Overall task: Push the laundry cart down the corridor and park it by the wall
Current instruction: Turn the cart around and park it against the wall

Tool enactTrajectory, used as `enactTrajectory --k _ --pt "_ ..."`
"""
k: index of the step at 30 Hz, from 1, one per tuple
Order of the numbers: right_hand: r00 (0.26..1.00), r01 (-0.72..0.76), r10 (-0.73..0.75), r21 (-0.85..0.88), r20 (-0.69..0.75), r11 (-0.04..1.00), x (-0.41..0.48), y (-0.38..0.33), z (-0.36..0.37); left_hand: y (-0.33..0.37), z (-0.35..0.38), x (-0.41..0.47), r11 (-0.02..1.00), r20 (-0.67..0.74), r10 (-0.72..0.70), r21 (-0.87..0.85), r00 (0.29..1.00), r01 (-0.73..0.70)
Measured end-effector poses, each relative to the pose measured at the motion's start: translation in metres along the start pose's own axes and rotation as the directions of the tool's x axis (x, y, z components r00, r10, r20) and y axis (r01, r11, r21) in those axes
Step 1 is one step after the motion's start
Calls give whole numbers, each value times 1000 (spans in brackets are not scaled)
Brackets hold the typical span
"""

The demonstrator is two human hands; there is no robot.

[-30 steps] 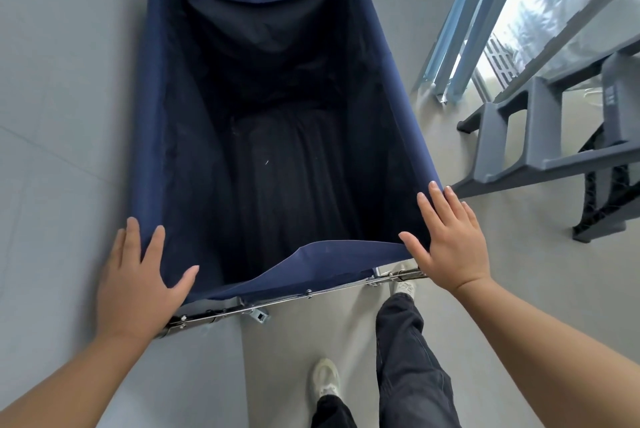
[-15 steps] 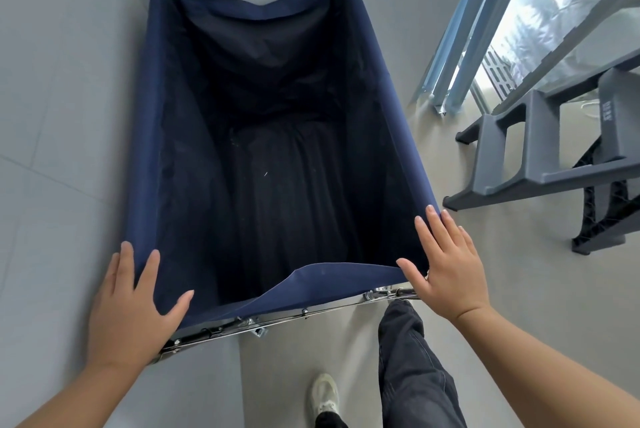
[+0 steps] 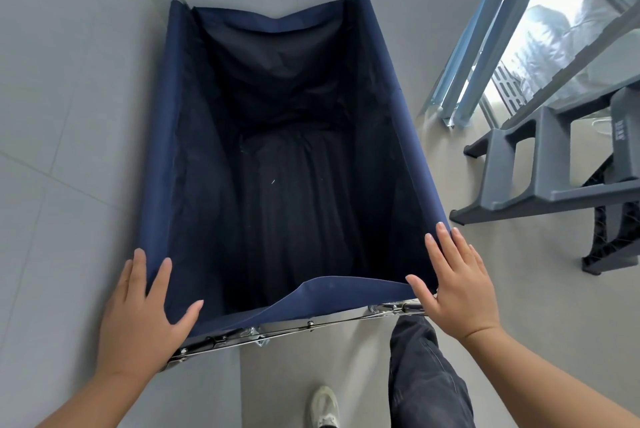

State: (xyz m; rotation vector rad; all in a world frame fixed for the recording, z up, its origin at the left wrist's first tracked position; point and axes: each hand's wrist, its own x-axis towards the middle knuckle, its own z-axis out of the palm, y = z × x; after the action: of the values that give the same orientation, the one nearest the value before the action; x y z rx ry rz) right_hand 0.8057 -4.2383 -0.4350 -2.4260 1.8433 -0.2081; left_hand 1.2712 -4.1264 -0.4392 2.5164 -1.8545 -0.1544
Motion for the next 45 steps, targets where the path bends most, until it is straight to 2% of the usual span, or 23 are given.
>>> enactTrajectory --k 10,35,45 --pt "1000 10 -9 65 -20 998 -5 -8 -1 -9 0 -1 1000 -2 -9 8 1000 9" --pt "998 38 -33 97 -56 995 -3 -6 2 -9 3 0 998 -26 12 -64 1000 -14" --pt "997 45 -38 102 -72 994 -3 -7 3 -22 16 0 996 33 0 -91 999 3"
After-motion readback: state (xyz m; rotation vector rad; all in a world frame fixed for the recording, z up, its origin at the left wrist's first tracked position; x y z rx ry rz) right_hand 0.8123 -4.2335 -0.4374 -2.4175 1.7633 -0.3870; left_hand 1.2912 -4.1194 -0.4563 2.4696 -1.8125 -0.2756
